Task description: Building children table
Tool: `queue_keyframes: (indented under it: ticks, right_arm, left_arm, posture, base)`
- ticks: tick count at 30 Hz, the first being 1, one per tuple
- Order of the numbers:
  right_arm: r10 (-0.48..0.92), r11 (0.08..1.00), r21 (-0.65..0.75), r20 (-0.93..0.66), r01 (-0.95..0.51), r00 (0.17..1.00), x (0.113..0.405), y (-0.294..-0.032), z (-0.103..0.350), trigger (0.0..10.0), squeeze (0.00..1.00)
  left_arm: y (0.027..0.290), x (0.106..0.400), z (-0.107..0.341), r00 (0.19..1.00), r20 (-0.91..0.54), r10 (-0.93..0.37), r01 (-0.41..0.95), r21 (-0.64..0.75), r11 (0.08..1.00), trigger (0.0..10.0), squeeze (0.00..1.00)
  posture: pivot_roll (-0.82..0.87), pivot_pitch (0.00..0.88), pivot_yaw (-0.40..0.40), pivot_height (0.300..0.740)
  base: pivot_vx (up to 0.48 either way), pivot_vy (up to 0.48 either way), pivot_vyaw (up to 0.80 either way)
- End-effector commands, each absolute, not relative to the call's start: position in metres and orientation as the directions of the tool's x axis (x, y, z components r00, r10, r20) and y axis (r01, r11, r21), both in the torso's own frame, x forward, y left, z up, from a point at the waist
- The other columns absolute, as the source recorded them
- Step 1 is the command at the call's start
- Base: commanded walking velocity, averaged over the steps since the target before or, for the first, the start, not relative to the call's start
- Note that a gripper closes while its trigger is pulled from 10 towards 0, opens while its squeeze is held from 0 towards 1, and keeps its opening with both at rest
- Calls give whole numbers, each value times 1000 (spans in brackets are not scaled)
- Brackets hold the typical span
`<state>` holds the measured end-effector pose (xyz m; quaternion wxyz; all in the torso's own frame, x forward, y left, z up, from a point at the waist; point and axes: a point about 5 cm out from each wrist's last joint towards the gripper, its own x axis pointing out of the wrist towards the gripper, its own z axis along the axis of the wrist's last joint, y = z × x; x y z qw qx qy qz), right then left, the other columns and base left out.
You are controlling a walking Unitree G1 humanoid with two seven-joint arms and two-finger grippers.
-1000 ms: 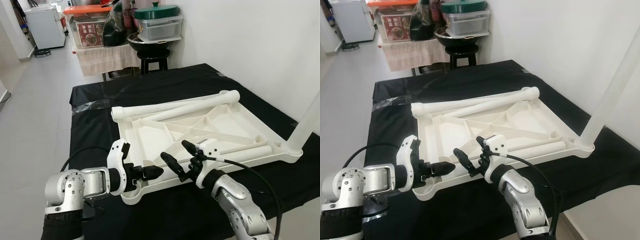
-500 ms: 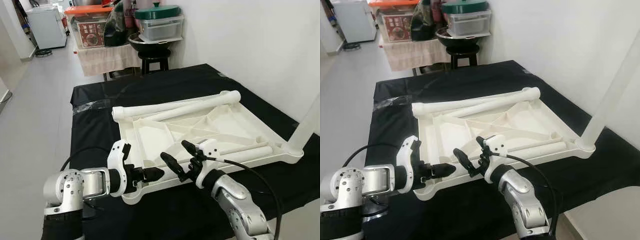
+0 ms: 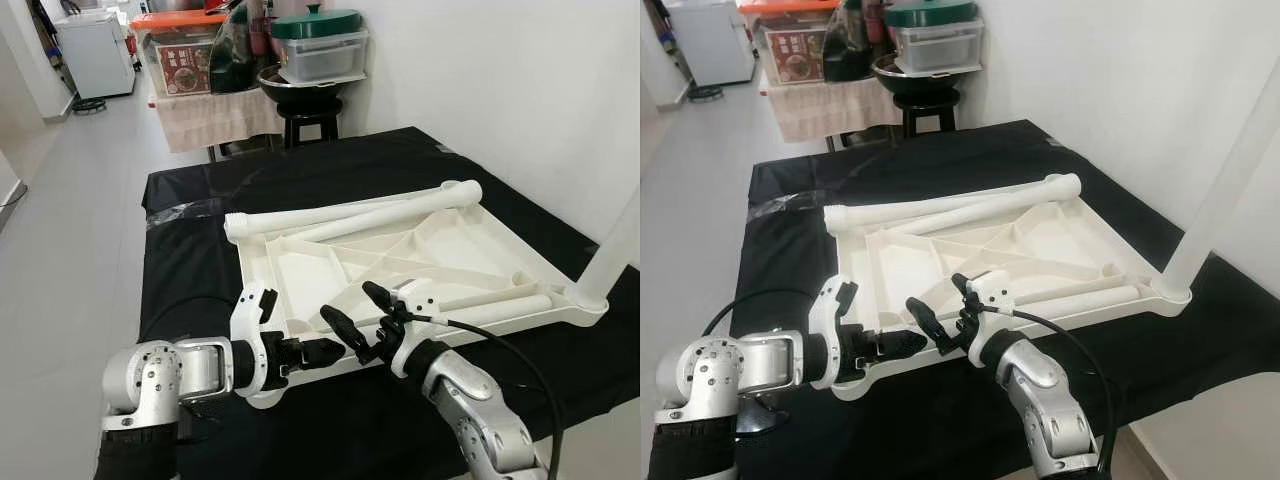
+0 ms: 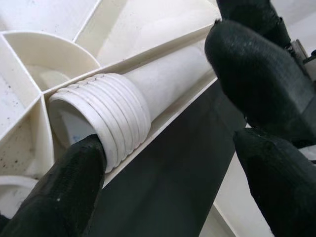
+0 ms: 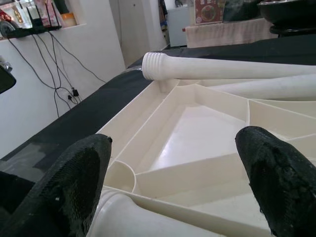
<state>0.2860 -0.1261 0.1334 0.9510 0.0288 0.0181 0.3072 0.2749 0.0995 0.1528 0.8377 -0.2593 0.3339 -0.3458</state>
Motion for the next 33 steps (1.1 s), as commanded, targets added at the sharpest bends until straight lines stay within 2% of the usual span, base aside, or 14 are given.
queue_keyframes:
  ticks: [1, 7, 19, 26, 28, 32, 33]
  right_arm:
    - [588, 808, 61, -20, -586, 808, 284, -124, 130, 10000, 0]
    - [589, 807, 60, -19, -587, 808, 284, -124, 131, 10000, 0]
    - [585, 810, 55, -17, -583, 811, 285, -125, 132, 10000, 0]
    - [589, 808, 51, -20, -587, 808, 286, -126, 132, 10000, 0]
    - [591, 806, 48, -21, -590, 806, 286, -125, 132, 10000, 0]
    - [587, 809, 45, -18, -586, 810, 286, -126, 134, 10000, 0]
    - [572, 820, 47, -3, -571, 820, 288, -130, 137, 10000, 0]
  left_arm:
    - [101, 276, 146, 546, -391, -741, 386, -668, 636, 10000, 0]
    - [102, 283, 137, 574, -404, -712, 351, -664, 660, 10000, 0]
    - [86, 293, 131, 572, -354, -740, 369, -695, 617, 10000, 0]
    - [69, 300, 130, 532, -311, -787, 396, -730, 557, 10000, 0]
    - [58, 301, 132, 481, -279, -831, 425, -755, 499, 10000, 0]
    - [54, 300, 134, 450, -258, -855, 441, -768, 464, 10000, 0]
    - [50, 298, 135, 420, -226, -879, 451, -788, 418, 10000, 0]
  posture:
    - [-28, 0, 48, 740]
    - [-31, 0, 45, 740]
    - [-44, 0, 42, 740]
    - [-50, 0, 34, 740]
    - [-63, 0, 35, 740]
    - [-82, 0, 45, 740]
    - [-89, 0, 53, 740]
  base:
    - [0, 0, 0]
    - [0, 0, 0]
    - [0, 0, 0]
    - [0, 0, 0]
    - [0, 0, 0]
    - [0, 0, 0]
    - [0, 0, 0]
